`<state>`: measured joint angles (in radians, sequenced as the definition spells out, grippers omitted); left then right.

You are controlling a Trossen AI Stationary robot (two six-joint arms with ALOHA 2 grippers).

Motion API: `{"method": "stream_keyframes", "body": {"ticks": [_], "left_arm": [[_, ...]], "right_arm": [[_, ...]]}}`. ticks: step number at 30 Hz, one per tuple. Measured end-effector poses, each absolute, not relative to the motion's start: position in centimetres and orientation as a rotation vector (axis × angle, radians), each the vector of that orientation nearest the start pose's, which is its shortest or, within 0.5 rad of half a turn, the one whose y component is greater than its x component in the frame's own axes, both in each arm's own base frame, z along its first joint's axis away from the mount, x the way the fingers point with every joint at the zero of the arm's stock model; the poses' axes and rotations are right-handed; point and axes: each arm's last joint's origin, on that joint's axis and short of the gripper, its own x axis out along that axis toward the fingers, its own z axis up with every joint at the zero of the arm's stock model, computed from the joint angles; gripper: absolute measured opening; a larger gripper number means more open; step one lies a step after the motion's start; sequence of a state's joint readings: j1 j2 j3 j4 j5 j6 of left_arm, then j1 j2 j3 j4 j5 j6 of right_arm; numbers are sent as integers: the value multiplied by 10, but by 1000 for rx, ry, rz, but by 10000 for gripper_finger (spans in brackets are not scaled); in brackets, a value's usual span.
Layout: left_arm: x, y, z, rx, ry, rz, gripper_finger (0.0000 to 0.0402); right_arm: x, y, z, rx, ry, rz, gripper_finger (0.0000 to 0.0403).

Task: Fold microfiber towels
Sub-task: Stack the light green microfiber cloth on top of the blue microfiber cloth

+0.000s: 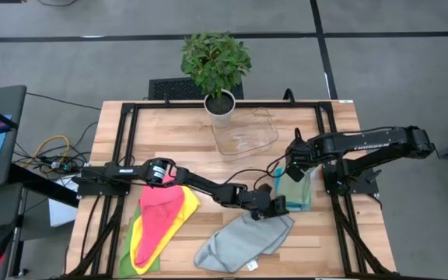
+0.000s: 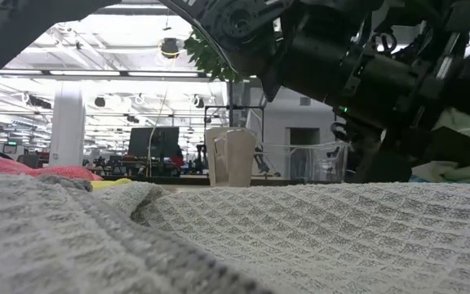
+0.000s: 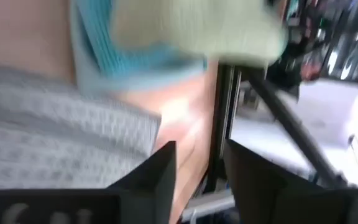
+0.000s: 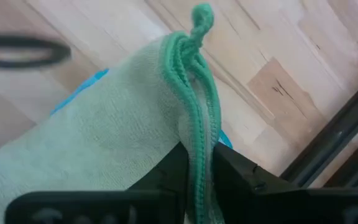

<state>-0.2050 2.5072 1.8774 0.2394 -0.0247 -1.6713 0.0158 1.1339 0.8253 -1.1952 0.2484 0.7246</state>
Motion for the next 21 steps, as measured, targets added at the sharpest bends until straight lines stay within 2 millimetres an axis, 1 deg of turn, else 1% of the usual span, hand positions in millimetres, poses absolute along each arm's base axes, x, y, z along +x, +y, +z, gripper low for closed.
{"method": "stream_keyframes", "body": {"ticks": [6, 8, 10, 12, 14, 17, 19, 21], "left_arm": [[544, -112, 128, -1581, 489, 134, 192], [544, -114, 129, -1589, 501, 97, 207], [544, -120, 133, -1592, 502, 28, 219], [545, -126, 140, -1587, 476, -58, 227], [546, -128, 146, -1580, 435, -127, 232], [548, -125, 154, -1586, 384, -212, 233], [548, -123, 161, -1588, 353, -289, 233], [548, -124, 170, -1586, 312, -388, 233]], "right_arm": [[167, -4, 230, 384, 1333, -710, 134], [167, -3, 230, 374, 1334, -690, 149], [169, -2, 230, 366, 1324, -671, 164], [170, -1, 230, 366, 1308, -669, 176], [170, -2, 230, 362, 1295, -702, 188], [168, -3, 232, 365, 1280, -721, 205], [164, -1, 237, 395, 1235, -717, 213], [159, 6, 244, 439, 1165, -700, 216]]}}
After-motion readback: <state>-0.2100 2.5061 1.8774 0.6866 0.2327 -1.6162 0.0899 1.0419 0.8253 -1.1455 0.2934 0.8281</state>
